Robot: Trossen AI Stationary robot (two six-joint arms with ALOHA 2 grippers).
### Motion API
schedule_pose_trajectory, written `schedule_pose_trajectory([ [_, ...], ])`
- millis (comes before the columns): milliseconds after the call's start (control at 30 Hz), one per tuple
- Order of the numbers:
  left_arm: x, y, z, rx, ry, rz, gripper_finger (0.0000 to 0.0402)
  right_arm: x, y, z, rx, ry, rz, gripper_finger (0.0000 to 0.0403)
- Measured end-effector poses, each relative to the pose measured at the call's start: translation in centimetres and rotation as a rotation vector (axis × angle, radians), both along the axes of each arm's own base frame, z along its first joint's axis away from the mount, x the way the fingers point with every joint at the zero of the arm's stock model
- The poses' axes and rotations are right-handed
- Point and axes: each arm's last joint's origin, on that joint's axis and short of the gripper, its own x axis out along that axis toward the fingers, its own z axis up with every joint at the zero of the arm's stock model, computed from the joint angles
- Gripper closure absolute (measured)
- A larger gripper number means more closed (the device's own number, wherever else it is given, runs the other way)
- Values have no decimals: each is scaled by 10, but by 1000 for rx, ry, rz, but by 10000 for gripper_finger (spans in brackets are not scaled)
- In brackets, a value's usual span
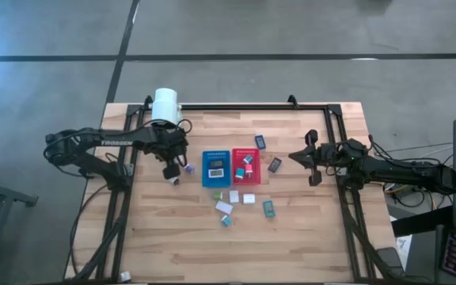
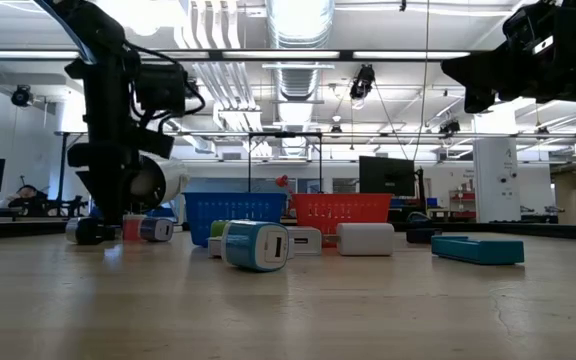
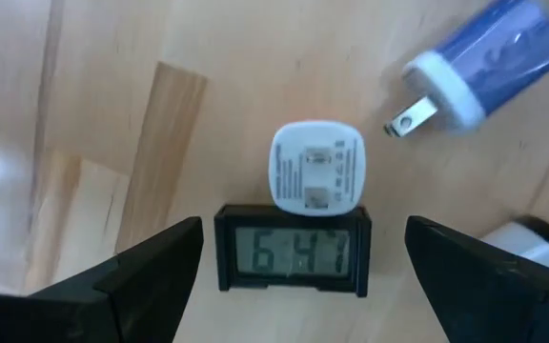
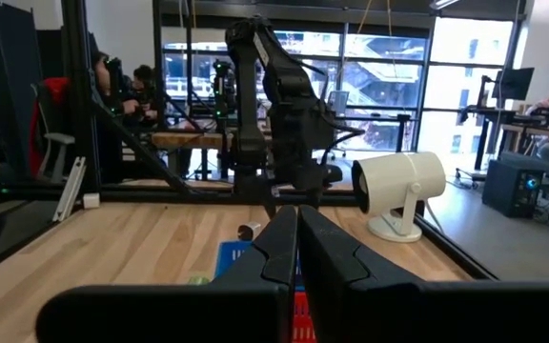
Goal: Pick & Place Office items
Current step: Put the digital timer into the blue bin
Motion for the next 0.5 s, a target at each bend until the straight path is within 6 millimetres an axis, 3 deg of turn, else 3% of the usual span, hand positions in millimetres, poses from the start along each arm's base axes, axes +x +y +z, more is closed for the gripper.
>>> schedule_pose_trajectory([
  [500, 4, 7, -27, -54, 137, -42, 32, 0, 0, 0, 0, 1, 0, 394],
])
